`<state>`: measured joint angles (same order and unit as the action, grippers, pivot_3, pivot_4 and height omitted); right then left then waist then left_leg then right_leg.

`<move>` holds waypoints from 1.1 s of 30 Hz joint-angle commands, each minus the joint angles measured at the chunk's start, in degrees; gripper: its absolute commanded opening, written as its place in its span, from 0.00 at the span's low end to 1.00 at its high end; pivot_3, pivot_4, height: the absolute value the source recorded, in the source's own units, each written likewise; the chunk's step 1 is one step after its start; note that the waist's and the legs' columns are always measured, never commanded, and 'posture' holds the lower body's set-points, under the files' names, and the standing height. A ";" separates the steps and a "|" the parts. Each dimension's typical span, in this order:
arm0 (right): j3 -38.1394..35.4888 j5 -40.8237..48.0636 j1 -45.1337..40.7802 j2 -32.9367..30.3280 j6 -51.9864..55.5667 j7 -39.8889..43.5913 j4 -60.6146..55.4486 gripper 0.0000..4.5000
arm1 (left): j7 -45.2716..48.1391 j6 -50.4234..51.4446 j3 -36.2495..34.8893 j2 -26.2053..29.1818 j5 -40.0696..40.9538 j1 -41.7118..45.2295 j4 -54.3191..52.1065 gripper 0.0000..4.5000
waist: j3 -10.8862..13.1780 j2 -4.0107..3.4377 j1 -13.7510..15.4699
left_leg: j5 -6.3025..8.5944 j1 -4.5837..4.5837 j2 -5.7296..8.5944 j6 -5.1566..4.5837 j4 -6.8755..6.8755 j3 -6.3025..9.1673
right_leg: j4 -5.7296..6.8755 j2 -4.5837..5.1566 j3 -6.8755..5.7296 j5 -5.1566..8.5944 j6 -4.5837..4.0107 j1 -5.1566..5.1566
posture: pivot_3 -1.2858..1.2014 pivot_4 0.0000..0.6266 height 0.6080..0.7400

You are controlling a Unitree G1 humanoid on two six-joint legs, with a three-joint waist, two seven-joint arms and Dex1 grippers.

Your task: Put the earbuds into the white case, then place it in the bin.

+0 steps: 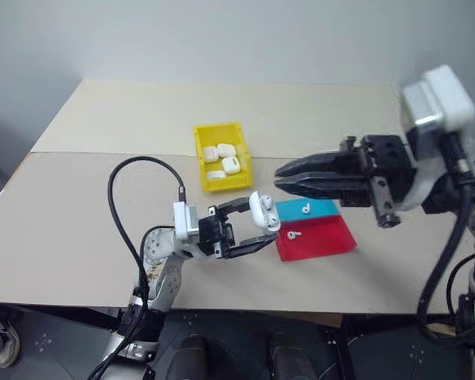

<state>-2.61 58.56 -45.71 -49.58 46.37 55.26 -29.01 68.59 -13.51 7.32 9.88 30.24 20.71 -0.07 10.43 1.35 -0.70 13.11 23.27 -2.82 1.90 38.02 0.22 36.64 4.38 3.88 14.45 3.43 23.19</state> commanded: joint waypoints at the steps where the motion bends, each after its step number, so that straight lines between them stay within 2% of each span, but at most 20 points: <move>1: 3.17 -3.19 -2.79 -0.14 0.21 1.27 -0.85 0.00 | 0.18 -3.52 0.35 -1.40 -1.58 2.09 2.13 0.61 | 0.01 0.01 0.02 | 0.00 0.01 0.01 0.00 0.01 -0.01 | 0.00 0.01 0.00 0.00 0.00 0.00 | 0.52 0.24 1.00; 10: 12.19 -12.48 -8.21 1.97 -0.95 3.37 -1.44 0.00 | -0.85 -7.18 0.84 -2.78 -4.33 2.68 5.63 0.61 | 0.01 0.01 -0.19 | 0.00 0.00 0.00 0.00 0.01 0.00 | 0.05 0.00 0.01 0.00 0.00 0.04 | 0.52 0.24 1.00; 16: 16.83 -20.15 -7.62 1.37 -2.70 5.46 -1.99 0.00 | -1.78 -7.40 1.03 -3.00 -4.53 2.14 4.43 0.61 | 0.01 0.01 -0.07 | 0.00 0.02 0.00 0.00 0.01 0.00 | 0.05 0.00 0.00 0.00 0.00 0.05 | 0.52 0.24 1.00; 22: 16.30 -23.42 -6.49 0.73 -3.69 7.13 -0.62 0.00 | -1.71 -6.30 0.60 -2.36 -2.53 1.20 2.19 0.61 | 0.01 0.01 -0.09 | 0.00 0.01 0.00 0.00 0.01 0.00 | 0.06 0.00 0.00 0.00 0.00 0.05 | 0.52 0.24 1.00; 33: 11.00 -22.90 -3.39 -0.32 -4.73 8.23 0.43 0.00 | -1.58 -5.91 0.22 -1.54 -1.98 1.67 2.73 0.61 | 0.01 0.00 -0.09 | 0.00 0.01 0.00 0.00 0.01 0.00 | 0.06 0.00 0.00 -0.01 0.00 0.05 | 0.52 0.24 1.00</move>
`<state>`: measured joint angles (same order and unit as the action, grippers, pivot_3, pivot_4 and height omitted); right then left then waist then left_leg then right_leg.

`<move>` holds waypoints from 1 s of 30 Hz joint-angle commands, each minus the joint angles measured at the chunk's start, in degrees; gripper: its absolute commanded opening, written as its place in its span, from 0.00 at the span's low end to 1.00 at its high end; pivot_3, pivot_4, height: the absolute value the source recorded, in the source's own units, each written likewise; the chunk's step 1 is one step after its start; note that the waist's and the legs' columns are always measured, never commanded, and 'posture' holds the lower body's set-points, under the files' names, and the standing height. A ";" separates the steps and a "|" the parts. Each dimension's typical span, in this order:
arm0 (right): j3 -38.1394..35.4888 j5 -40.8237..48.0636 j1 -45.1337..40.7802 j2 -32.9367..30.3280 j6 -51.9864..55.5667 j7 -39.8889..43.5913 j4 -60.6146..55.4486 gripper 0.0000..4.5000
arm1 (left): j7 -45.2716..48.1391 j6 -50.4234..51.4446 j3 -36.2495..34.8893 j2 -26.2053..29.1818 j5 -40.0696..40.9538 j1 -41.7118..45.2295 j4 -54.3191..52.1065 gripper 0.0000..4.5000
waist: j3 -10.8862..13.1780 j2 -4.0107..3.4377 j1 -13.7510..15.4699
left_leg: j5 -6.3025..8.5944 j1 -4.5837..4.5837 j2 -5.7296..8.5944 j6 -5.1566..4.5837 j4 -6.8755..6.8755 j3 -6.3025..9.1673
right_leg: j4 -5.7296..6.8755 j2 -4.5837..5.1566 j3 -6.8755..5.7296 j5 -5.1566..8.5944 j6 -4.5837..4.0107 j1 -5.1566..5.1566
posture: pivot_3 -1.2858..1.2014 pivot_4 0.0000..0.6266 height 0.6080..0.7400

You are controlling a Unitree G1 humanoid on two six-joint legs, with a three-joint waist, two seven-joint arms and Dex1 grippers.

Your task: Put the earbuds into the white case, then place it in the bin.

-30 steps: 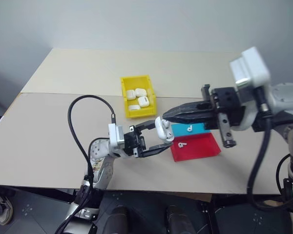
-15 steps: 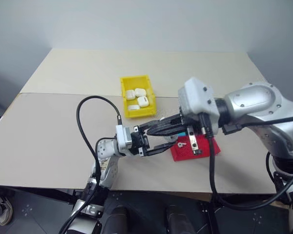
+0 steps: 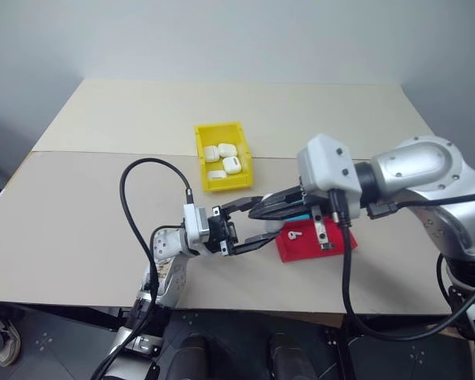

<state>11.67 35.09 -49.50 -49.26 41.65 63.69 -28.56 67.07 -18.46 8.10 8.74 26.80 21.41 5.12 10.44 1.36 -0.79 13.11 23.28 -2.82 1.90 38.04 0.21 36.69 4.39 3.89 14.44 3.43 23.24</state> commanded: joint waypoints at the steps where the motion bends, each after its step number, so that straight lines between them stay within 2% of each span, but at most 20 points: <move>1: -4.49 1.45 0.41 -0.24 0.11 -0.44 -0.10 0.00 | -0.11 -1.04 -0.56 -0.41 1.45 0.88 -2.54 0.61 | 0.00 0.00 0.00 | 0.00 0.00 0.00 0.00 0.00 0.00 | 0.00 0.00 0.00 0.00 0.00 0.00 | 0.52 0.24 1.00; 5: -12.38 7.46 -0.72 2.76 1.68 -4.15 1.92 0.00 | -4.42 -0.20 -1.35 0.06 -0.96 0.99 -3.74 0.61 | 0.00 0.00 -0.07 | 0.00 -0.01 0.00 0.00 0.00 0.00 | 0.01 0.00 0.01 0.00 0.00 0.00 | 0.52 0.24 1.00; 8: -17.57 9.13 -1.15 4.44 2.46 -9.64 3.84 0.00 | -13.40 2.94 -2.68 0.46 -5.68 2.21 -6.45 0.61 | 0.00 0.01 -0.01 | 0.00 0.00 0.00 0.00 0.00 0.00 | 0.01 0.00 0.00 0.00 0.00 -0.01 | 0.52 0.24 1.00; 12: -21.35 8.95 1.34 5.35 3.66 -16.46 4.29 0.00 | -36.72 18.88 -4.74 -1.17 -19.27 8.60 -9.77 0.61 | 0.01 0.02 0.18 | -0.01 -0.01 0.01 -0.01 0.00 0.02 | 0.04 0.01 0.00 -0.01 0.01 -0.03 | 0.52 0.24 1.00; 16: -21.58 9.48 6.54 4.69 4.30 -18.46 1.70 0.00 | -45.58 36.87 -4.35 0.61 -25.95 14.74 -12.11 0.61 | -0.01 0.12 0.29 | -0.01 0.05 0.03 -0.02 0.00 0.07 | -0.02 0.01 -0.05 -0.02 0.04 -0.03 | 0.52 0.24 1.00; 18: -21.55 9.88 8.09 4.75 4.71 -19.50 0.66 0.00 | -53.02 47.56 -3.76 -1.00 -30.87 18.61 -11.35 0.61 | -0.01 0.12 -0.03 | -0.01 0.11 0.04 -0.02 -0.01 0.06 | 0.00 0.01 -0.04 -0.02 0.04 0.02 | 0.52 0.24 1.00; 19: -21.39 9.85 8.60 4.75 4.82 -19.83 0.41 0.00 | -56.41 48.98 -3.52 -1.93 -33.02 19.80 -10.26 0.61 | 0.00 0.13 -0.02 | -0.01 0.11 0.04 -0.02 -0.01 0.06 | 0.01 0.01 -0.03 -0.02 0.04 0.03 | 0.52 0.24 1.00; 25: -18.28 7.31 8.93 4.40 5.09 -21.37 0.89 0.00 | -59.61 53.67 -1.63 -2.53 -36.19 23.67 -4.89 0.61 | 0.00 0.13 -0.08 | -0.01 0.06 0.04 -0.01 -0.01 0.07 | 0.03 0.00 -0.04 -0.02 0.04 0.03 | 0.52 0.24 1.00; 28: -17.50 6.22 9.50 3.93 5.00 -21.75 0.61 0.00 | -58.37 56.32 -0.76 -2.12 -36.13 25.50 -1.45 0.61 | 0.00 0.13 -0.02 | -0.01 0.07 0.05 -0.01 -0.01 0.07 | 0.01 0.00 -0.04 -0.01 0.04 0.03 | 0.52 0.24 1.00; 30: -17.82 6.24 10.09 3.89 5.27 -22.18 0.15 0.00 | -60.77 55.60 -1.46 -3.07 -36.50 27.34 2.58 0.77 | 0.01 0.14 0.02 | -0.01 0.10 0.05 -0.01 -0.01 0.07 | -0.02 0.01 -0.04 -0.01 0.04 0.03 | 0.52 0.24 1.00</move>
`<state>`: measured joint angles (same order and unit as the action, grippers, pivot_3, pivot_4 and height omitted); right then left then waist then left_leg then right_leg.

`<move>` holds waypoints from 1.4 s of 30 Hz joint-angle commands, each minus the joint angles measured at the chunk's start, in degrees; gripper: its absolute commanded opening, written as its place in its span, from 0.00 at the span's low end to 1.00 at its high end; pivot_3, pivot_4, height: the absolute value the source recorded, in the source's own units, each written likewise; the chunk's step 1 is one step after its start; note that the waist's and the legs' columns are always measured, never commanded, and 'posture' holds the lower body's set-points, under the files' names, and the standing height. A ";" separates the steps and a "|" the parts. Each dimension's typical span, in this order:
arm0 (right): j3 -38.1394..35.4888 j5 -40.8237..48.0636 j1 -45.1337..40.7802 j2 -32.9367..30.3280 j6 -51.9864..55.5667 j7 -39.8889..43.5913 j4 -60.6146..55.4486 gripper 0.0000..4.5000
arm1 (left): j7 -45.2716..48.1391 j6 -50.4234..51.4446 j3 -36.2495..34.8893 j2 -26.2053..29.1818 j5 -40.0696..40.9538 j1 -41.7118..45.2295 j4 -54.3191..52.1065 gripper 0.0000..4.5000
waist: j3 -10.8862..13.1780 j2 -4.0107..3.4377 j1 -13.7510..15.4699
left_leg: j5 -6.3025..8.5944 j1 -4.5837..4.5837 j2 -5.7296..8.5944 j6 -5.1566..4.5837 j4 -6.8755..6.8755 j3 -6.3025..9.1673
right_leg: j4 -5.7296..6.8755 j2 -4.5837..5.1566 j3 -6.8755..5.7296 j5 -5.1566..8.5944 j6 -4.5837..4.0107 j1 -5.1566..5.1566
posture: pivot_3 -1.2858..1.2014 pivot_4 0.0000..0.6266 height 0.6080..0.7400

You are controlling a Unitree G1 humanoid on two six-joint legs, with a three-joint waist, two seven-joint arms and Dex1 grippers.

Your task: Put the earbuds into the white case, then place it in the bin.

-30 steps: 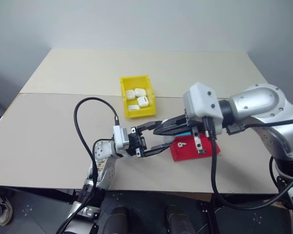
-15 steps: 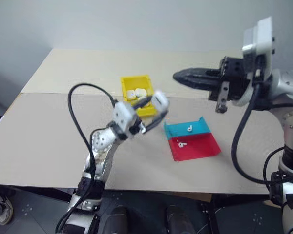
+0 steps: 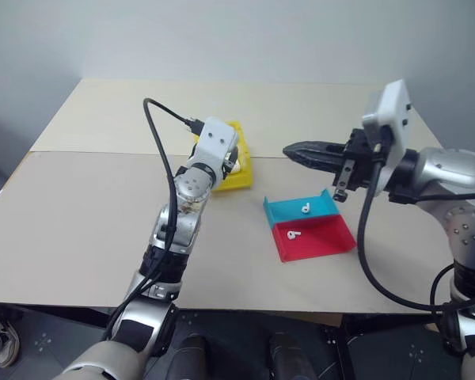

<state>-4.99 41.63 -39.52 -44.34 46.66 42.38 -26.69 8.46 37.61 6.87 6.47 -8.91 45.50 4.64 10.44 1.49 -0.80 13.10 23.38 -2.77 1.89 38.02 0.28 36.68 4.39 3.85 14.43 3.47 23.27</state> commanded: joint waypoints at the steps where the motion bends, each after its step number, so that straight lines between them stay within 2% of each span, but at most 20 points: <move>1: -1.36 -0.26 0.43 -1.13 0.42 -1.05 -1.98 0.00 | -3.64 -1.47 -0.83 -1.31 -0.88 4.13 5.00 0.82 | 0.01 0.02 0.07 | 0.00 0.01 0.00 0.00 0.00 0.00 | -0.01 0.00 0.00 0.00 0.00 0.00 | 0.52 0.24 1.00; 3: -1.70 -0.27 1.14 -1.57 0.62 -1.27 -2.55 0.00 | -4.48 -1.75 -1.71 -1.86 -0.24 5.43 6.89 0.97 | 0.02 0.03 0.16 | 0.00 0.03 0.01 0.00 0.00 0.00 | -0.02 0.01 0.00 0.00 0.00 0.01 | 0.52 0.24 1.00; 6: -1.65 -0.40 2.08 -2.42 0.71 -1.42 -3.18 0.00 | -3.97 -2.26 -1.47 -2.10 0.25 5.93 6.68 0.99 | 0.02 0.03 0.14 | 0.00 0.05 0.01 0.00 0.00 0.00 | -0.03 0.02 -0.01 0.00 0.00 0.01 | 0.52 0.24 1.00; 9: -0.62 -1.64 2.60 -3.07 0.09 -1.50 -3.24 0.00 | -5.14 -5.81 -4.66 -4.46 3.41 5.06 3.64 0.99 | 0.02 0.04 0.15 | 0.00 0.04 0.02 0.00 0.00 0.00 | -0.02 0.02 -0.01 0.00 0.00 0.01 | 0.52 0.24 1.00; 11: 0.07 -2.61 2.70 -3.31 -0.27 -1.35 -3.02 0.00 | -0.54 -7.23 -7.94 -4.68 9.19 4.51 0.41 0.99 | 0.02 0.04 0.07 | 0.00 0.04 0.02 0.01 0.00 0.00 | -0.01 0.03 -0.01 0.00 0.00 0.01 | 0.52 0.24 1.00; 14: 0.29 -3.63 2.90 -3.57 -0.54 -0.81 -2.65 0.00 | 9.57 0.38 -15.73 -3.82 24.18 3.44 -4.14 0.99 | 0.02 0.03 -0.29 | 0.00 0.00 0.01 0.01 -0.01 -0.01 | 0.02 0.01 0.01 0.00 0.00 0.02 | 0.52 0.24 1.00; 16: -0.12 -4.03 3.64 -4.11 -0.91 -0.10 -2.39 0.00 | 21.63 -2.83 -17.53 -0.31 31.85 -2.58 -7.60 0.99 | -0.01 -0.01 -0.64 | -0.01 -0.02 0.00 0.01 -0.02 -0.01 | 0.04 0.01 0.01 0.00 0.00 0.02 | 0.52 0.24 1.00; 21: -3.13 -5.33 10.57 -8.43 -3.91 5.08 -1.77 0.00 | 30.58 -0.44 -15.23 11.83 35.22 -15.37 -18.77 0.99 | 0.02 0.03 -0.58 | -0.03 -0.09 -0.02 0.05 -0.10 -0.04 | 0.06 0.01 0.04 0.00 -0.01 0.01 | 0.52 0.24 1.00; 24: -6.28 -9.29 18.67 -11.48 -13.03 11.25 -0.78 0.00 | 38.66 -1.20 -18.02 20.60 39.45 -24.76 -26.13 0.99 | 0.03 0.06 0.00 | -0.03 -0.03 -0.02 0.05 -0.10 -0.06 | -0.04 0.03 0.04 0.00 -0.01 0.01 | 0.52 0.24 1.00; 25: -8.31 -10.10 21.45 -10.54 -17.94 13.06 -0.30 0.00 | 40.04 -0.74 -19.39 23.14 40.69 -26.96 -27.35 0.99 | 0.03 0.06 0.06 | -0.02 -0.03 -0.03 0.05 -0.10 -0.07 | -0.06 0.03 0.03 0.01 0.00 0.01 | 0.52 0.24 1.00; 27: -11.92 -11.77 26.23 -9.53 -25.97 16.14 0.43 0.00 | 41.20 0.17 -22.02 26.58 43.01 -29.94 -28.57 0.99 | 0.04 0.07 0.22 | -0.02 -0.06 -0.04 0.05 -0.10 -0.08 | -0.06 0.04 0.01 0.02 0.01 -0.01 | 0.52 0.24 1.00; 32: -21.70 -19.39 37.02 -13.84 -43.84 25.86 11.43 0.00 | 49.42 -2.09 -32.93 39.16 44.85 -40.40 -29.03 0.99 | 0.03 0.09 -0.24 | -0.03 -0.24 -0.06 0.05 -0.09 -0.12 | 0.00 0.02 0.03 0.04 -0.01 -0.13 | 0.52 0.24 1.00; 36: -23.59 -22.42 38.52 -17.95 -52.62 31.23 21.37 0.00 | 52.21 -2.95 -39.26 43.60 46.80 -44.19 -30.27 0.99 | 0.02 0.08 -0.38 | -0.03 -0.41 -0.07 0.05 -0.10 -0.21 | 0.05 0.02 0.08 0.06 -0.04 -0.20 | 0.52 0.24 1.00; 42: -21.73 -18.25 32.73 -19.67 -55.44 36.27 27.25 0.00 | 50.74 -2.78 -44.10 45.49 49.21 -45.54 -33.18 0.99 | 0.03 0.08 -0.69 | -0.02 -0.43 -0.10 0.05 -0.12 -0.24 | 0.06 0.01 0.12 0.08 -0.08 -0.20 | 0.52 0.24 1.00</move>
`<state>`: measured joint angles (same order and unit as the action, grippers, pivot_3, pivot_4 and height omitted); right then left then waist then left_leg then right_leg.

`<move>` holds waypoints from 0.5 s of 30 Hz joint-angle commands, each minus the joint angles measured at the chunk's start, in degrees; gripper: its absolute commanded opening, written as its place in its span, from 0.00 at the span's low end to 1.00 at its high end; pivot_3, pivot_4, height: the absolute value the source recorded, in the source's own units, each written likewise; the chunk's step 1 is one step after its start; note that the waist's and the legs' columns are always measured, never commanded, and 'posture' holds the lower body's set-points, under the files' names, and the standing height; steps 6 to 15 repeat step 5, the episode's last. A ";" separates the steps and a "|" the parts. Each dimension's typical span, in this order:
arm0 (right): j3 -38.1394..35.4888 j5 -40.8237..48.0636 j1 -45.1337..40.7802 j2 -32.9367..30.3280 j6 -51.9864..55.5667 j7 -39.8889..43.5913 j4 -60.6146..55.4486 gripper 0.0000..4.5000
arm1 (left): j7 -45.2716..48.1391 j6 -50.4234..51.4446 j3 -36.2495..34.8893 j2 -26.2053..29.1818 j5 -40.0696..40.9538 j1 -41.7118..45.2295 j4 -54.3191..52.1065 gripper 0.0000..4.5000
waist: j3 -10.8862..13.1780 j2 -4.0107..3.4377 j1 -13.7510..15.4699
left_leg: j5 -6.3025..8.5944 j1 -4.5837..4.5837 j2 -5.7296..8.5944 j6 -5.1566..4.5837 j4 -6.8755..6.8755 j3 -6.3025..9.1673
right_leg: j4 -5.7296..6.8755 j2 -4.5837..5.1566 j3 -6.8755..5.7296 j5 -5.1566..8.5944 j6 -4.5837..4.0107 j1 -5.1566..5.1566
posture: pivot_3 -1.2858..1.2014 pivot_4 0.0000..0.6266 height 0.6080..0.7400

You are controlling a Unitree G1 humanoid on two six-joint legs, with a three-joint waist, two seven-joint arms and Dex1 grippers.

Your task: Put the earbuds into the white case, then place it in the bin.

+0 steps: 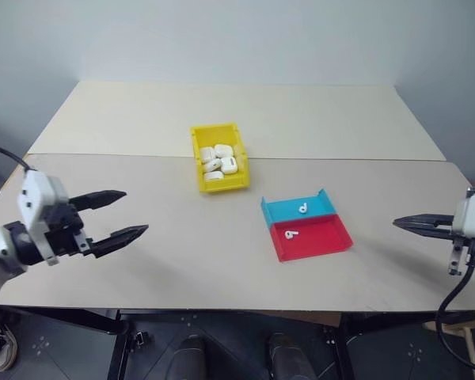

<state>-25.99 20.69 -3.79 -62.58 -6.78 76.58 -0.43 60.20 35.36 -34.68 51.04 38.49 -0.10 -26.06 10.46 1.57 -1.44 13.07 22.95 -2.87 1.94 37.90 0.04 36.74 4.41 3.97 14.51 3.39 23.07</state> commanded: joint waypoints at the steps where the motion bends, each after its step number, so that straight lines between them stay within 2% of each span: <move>1: -0.04 2.75 -4.07 -1.67 -2.55 2.98 1.94 0.00 | -1.14 -0.43 -2.86 0.97 2.23 -0.08 -2.82 0.99 | 0.00 0.00 -0.10 | 0.00 -0.02 0.00 0.00 0.00 0.00 | 0.01 0.00 0.00 0.00 0.00 -0.01 | 0.52 0.24 1.00; 5: 3.17 1.09 -8.33 -1.54 -4.70 4.04 5.48 0.00 | 0.02 -0.96 -3.70 1.76 2.54 -2.24 -3.50 0.99 | 0.00 0.00 -0.17 | 0.00 -0.01 0.00 0.00 0.00 0.00 | 0.00 0.00 0.00 0.00 0.00 -0.01 | 0.52 0.24 1.00; 15: 3.17 1.09 -8.33 -1.54 -4.70 4.04 5.48 0.00 | 0.02 -0.96 -3.70 1.76 2.54 -2.24 -3.50 0.99 | 0.00 0.00 -0.17 | 0.00 -0.01 0.00 0.00 0.00 0.00 | 0.00 0.00 0.00 0.00 0.00 -0.01 | 0.52 0.24 1.00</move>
